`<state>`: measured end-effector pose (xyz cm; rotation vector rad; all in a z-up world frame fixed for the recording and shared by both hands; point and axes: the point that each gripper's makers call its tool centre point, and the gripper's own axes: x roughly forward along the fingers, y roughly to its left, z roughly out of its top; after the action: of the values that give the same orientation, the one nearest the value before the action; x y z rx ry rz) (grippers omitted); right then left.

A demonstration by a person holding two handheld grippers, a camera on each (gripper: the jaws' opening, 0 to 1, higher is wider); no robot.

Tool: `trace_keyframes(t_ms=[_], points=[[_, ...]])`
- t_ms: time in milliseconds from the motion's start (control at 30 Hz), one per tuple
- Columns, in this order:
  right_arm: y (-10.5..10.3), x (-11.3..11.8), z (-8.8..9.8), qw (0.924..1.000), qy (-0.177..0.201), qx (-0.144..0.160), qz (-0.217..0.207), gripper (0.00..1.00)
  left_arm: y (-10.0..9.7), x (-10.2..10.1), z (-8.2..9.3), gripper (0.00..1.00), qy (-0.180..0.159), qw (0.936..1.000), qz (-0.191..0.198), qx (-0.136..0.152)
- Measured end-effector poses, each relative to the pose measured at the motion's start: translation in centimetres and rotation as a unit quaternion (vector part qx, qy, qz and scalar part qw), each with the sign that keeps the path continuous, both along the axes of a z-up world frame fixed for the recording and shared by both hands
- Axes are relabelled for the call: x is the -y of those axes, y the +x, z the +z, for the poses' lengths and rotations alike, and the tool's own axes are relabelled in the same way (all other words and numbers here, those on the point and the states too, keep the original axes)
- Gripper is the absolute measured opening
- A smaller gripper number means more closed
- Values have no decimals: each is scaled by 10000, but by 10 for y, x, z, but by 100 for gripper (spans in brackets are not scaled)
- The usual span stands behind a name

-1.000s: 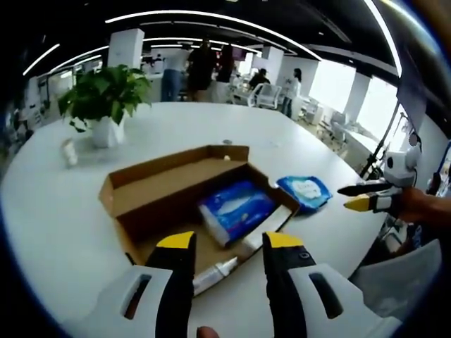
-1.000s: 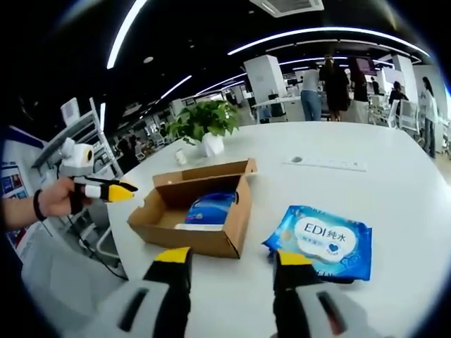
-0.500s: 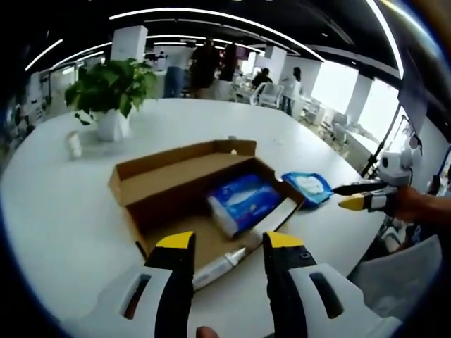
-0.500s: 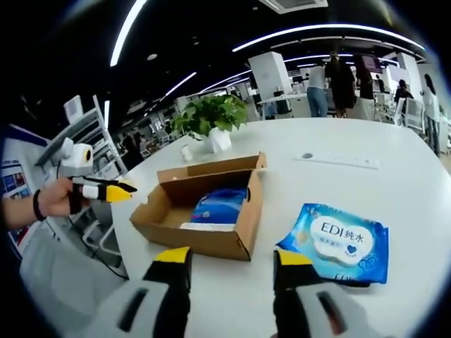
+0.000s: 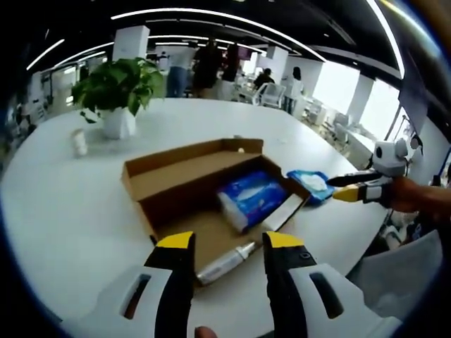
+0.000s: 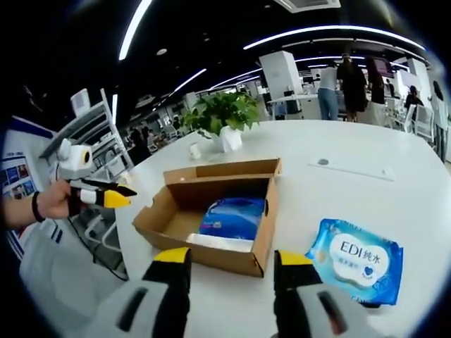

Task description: Operate the shoe box by opening the lid, removing the specified soft item, and placing it in the target area until the item is outside and the box remains undamaged.

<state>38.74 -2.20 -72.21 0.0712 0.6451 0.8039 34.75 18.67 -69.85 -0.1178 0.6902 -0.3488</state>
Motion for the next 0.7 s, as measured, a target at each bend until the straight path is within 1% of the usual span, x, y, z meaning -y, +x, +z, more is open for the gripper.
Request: trace_keyframes(t_ms=[333, 533, 700], points=[[14, -22, 6, 9996, -98, 59, 241, 46, -1, -1, -3, 41, -6, 10000, -72, -20], [23, -35, 6, 9984, -282, 124, 480, 47, 2, 0, 1, 44, -12, 9999, -111, 22], [31, -45, 4, 9973, -357, 115, 639, 48, 5, 1, -2, 45, -28, 9999, -169, 11]])
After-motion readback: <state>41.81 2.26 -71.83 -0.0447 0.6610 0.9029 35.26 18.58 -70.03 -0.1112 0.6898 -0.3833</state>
